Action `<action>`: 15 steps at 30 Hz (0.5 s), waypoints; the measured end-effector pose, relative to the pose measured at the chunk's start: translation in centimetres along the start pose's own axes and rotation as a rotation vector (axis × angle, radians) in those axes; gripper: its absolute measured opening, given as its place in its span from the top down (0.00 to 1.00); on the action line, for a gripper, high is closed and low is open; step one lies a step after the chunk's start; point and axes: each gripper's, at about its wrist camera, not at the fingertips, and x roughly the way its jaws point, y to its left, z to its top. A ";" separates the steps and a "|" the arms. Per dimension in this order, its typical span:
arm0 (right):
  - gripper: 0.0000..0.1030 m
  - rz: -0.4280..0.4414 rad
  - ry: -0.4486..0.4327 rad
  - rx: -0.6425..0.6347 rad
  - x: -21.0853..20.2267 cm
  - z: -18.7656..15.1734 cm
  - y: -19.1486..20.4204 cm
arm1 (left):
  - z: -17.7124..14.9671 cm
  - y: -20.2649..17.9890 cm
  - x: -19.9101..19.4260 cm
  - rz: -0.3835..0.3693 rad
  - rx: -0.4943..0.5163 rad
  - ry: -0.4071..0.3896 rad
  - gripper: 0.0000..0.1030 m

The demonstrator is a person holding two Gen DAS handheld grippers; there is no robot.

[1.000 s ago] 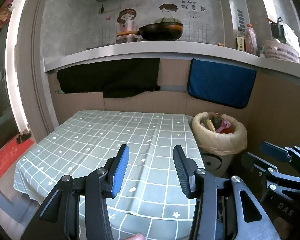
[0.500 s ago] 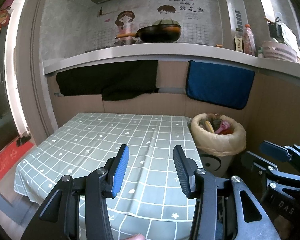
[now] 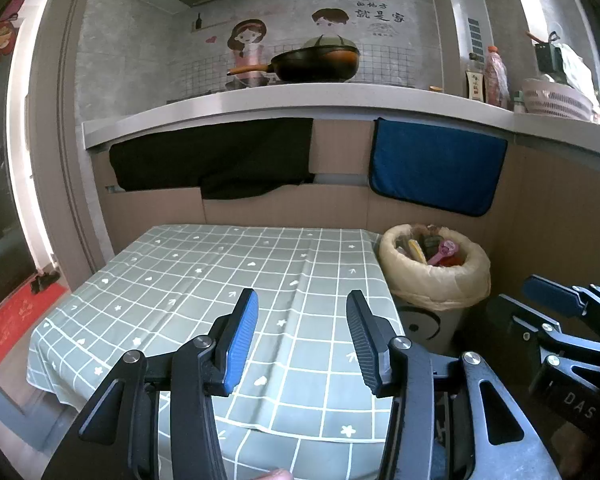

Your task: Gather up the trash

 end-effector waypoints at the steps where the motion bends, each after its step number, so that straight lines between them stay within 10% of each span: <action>1: 0.54 0.000 -0.001 0.001 -0.1 0.0 0.0 | 0.0 -0.1 0.0 0.001 0.001 0.000 0.54; 15: 0.54 -0.004 -0.004 0.004 -0.4 -0.1 0.0 | -0.2 0.0 0.0 -0.024 0.006 0.001 0.54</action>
